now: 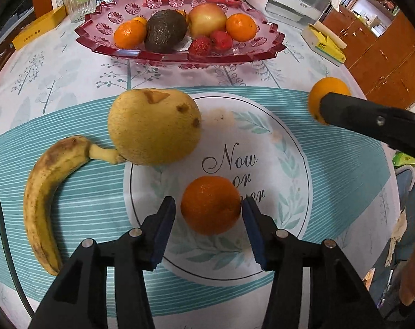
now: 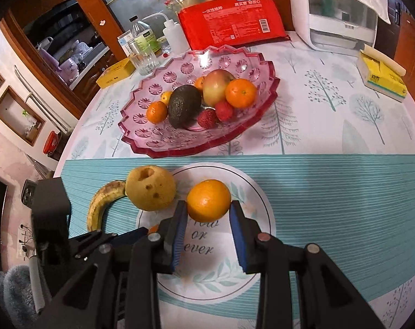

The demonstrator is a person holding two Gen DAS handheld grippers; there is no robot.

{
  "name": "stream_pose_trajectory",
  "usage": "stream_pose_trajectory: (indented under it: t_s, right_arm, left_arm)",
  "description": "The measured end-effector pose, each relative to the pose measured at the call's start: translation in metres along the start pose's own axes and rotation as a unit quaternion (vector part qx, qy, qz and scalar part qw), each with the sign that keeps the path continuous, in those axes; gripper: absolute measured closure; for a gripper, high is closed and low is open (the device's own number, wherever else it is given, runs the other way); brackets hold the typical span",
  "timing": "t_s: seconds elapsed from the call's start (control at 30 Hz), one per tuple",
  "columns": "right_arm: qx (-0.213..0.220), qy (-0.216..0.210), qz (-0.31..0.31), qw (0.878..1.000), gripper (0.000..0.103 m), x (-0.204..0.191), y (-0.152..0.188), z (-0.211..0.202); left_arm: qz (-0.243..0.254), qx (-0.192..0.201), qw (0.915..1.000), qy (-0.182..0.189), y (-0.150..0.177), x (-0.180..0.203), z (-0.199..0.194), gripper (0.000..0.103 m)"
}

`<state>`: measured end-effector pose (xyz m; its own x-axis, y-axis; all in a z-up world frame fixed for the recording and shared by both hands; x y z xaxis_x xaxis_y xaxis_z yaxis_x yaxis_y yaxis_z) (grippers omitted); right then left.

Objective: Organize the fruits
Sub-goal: 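Grasp the large orange with the left tool while the right tool grasps the tangerine, then lift and carry the orange and tangerine over the pink bowl with both tools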

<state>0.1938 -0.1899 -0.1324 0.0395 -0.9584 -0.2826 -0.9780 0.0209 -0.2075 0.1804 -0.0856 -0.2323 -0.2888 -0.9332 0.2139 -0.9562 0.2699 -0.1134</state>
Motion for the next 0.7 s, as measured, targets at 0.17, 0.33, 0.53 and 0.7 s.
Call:
stream_pose_trajectory:
  t_s: [0.17, 0.33, 0.53, 0.7]
  right_arm:
    - [0.0, -0.002, -0.001, 1.0, 0.071, 0.003, 0.004, -0.001]
    - [0.001, -0.004, -0.005, 1.0, 0.071, 0.002, 0.006, -0.004]
    - [0.011, -0.01, -0.018, 1.0, 0.071, -0.005, 0.002, -0.014]
    - [0.038, -0.018, -0.034, 0.999, 0.071, -0.019, -0.015, -0.04]
  left_arm:
    - [0.001, 0.009, 0.9999, -0.005, -0.002, 0.005, 0.003, 0.059]
    - [0.001, 0.009, 0.9999, 0.006, 0.003, 0.005, 0.0, 0.06]
    - [0.001, 0.032, 0.9994, 0.009, -0.001, 0.003, -0.036, 0.06]
    - [-0.003, 0.077, 0.9966, 0.03, -0.025, -0.003, -0.103, 0.06]
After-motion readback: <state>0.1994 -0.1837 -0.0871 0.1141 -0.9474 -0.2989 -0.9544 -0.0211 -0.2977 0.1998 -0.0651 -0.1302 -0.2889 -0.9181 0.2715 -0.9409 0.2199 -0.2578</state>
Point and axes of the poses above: each gripper's, at about its wrist camera, not at the fingertips, and z roughly the way its jaws point, x to its right, y to its underside, the point moved 7 cm from there along z, roughly the way its jaws point, and after that the axes turned 14 degrees about -x, right-handed, at the moved point
